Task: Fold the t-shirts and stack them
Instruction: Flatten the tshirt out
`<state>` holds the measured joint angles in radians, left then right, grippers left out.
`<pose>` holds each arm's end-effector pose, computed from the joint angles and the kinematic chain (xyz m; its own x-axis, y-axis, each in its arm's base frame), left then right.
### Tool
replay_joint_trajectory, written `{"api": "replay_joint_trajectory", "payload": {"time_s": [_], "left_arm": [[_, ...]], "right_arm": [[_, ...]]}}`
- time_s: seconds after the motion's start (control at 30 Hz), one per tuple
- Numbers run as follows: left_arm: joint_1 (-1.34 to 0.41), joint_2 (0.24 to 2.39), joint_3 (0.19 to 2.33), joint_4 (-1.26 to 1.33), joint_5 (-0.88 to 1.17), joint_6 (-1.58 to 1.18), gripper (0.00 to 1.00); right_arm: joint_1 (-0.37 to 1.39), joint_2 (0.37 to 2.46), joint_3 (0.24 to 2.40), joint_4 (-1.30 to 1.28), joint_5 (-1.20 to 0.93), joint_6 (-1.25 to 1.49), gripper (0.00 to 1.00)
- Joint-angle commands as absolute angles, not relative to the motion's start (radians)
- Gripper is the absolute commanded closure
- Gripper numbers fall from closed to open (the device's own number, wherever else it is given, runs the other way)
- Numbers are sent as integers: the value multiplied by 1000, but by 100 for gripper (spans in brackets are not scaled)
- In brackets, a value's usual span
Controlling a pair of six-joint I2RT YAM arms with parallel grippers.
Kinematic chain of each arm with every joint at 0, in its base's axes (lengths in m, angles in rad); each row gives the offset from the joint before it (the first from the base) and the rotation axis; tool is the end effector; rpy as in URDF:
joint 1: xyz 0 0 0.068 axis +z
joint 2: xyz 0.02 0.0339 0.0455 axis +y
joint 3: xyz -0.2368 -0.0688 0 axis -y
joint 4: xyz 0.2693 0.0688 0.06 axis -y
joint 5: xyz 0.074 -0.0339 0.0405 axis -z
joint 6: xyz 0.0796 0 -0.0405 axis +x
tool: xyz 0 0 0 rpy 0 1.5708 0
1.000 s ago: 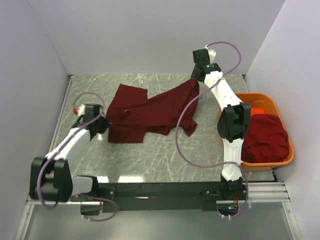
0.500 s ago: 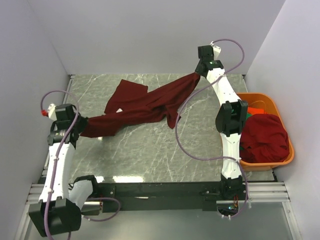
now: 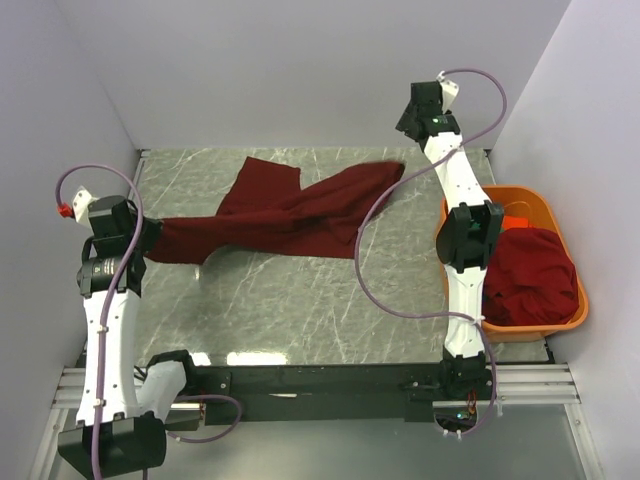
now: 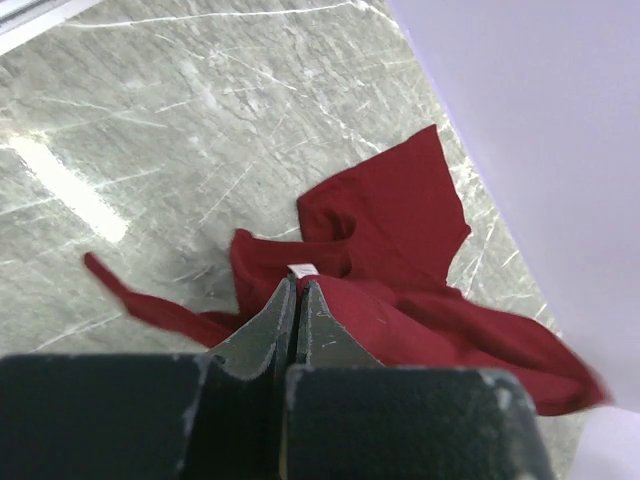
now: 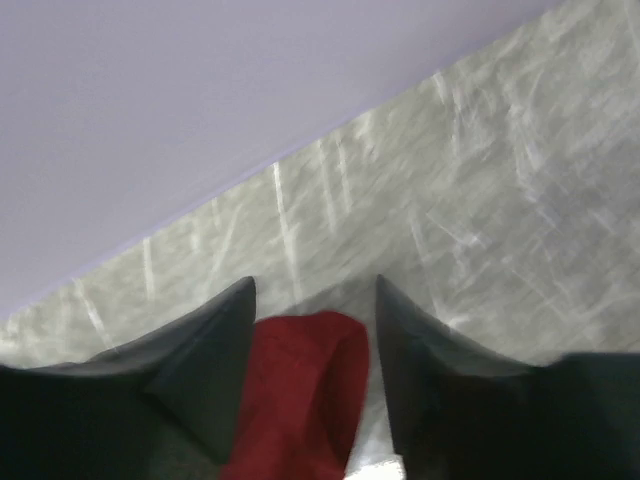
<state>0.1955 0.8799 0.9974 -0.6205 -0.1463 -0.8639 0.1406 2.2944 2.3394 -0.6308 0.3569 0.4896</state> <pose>0.2561 0.0625 0.3135 -0.0657 -0.7799 -0.6225 -0.5658 0.5430 -0.6206 0.5652 0.0519 0.2809 -0.4093 0.3871 -0.8262 0.3959 0.8912 0.2214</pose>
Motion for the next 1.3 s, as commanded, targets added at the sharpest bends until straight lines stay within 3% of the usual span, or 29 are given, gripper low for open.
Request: {"api": "replay_joint_trajectory", "payload": {"time_s": [0.0,0.03,0.13,0.23,0.3,0.4,0.57,0.9,1.27], "left_arm": [[204,883,1017,-588,-137,-824,100],[204,890,1012,-584,-129,-822,99],[204,914,996,-566,-104,-824,99],[204,930,983,-540,-81,-827,99],[204,939,976,-525,-72,-824,99],[206,963,976,-515,-63,-810,99],[206,974,959,-489,-48,-811,99],[206,992,922,-454,-21,-824,99],[206,1008,922,-449,-17,-818,99]], "right_arm": [[124,2275,2393,-620,331,479,30],[127,2260,2395,-633,306,489,24],[146,2186,2337,-705,278,511,23],[216,2035,2105,-729,290,532,23],[305,1926,1826,-647,319,545,31],[434,1697,1457,-499,363,567,35],[538,1502,1119,-436,299,624,48],[632,1574,1000,-290,192,595,50],[683,1738,1092,-313,258,594,49]]}}
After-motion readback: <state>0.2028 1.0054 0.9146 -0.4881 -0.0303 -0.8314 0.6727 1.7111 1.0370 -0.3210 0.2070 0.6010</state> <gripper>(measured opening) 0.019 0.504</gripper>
